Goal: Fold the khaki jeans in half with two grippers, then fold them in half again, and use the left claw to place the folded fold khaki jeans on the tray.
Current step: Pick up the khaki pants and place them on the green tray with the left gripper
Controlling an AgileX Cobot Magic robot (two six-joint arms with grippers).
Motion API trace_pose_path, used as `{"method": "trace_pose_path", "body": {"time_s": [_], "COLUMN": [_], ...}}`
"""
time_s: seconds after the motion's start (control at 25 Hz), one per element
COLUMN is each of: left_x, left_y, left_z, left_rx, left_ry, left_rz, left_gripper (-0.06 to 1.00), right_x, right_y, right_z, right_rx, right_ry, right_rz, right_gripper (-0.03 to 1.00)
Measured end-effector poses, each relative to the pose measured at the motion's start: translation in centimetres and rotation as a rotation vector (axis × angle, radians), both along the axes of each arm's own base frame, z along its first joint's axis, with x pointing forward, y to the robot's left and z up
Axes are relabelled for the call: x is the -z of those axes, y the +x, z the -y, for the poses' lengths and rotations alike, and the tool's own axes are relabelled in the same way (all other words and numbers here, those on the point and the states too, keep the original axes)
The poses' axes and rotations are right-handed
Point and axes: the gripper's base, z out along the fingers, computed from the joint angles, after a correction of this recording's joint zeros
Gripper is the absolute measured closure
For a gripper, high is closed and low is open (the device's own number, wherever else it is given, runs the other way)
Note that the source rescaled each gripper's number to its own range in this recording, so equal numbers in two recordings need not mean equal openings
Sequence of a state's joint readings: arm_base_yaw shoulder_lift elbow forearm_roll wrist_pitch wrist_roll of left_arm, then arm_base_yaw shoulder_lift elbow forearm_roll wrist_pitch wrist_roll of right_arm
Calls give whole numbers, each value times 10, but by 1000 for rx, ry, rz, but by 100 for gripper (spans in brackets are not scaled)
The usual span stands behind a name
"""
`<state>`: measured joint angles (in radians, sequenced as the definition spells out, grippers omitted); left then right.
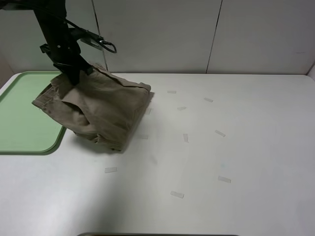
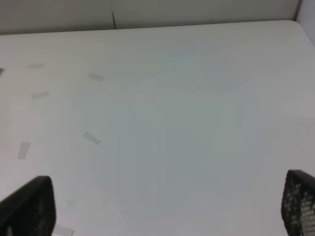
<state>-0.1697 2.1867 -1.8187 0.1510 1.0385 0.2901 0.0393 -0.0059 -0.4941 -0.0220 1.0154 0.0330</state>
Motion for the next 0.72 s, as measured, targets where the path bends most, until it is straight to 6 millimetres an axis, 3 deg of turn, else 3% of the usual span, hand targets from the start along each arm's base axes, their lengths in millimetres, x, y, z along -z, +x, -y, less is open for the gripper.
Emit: {"method": "trace_pose_path", "body": {"time_s": [0.72], "left_x": [-1], "left_y": [0], "left_z": [-124], "left_rx": [-145], "left_ry": [84], "left_rz": [-32], "left_gripper": [91], "right_x": [0], "right_y": [0], "right_z": [0], "right_rx": [0], "right_ry": [0], "right_rz": [0], "right_gripper": [-3]}}
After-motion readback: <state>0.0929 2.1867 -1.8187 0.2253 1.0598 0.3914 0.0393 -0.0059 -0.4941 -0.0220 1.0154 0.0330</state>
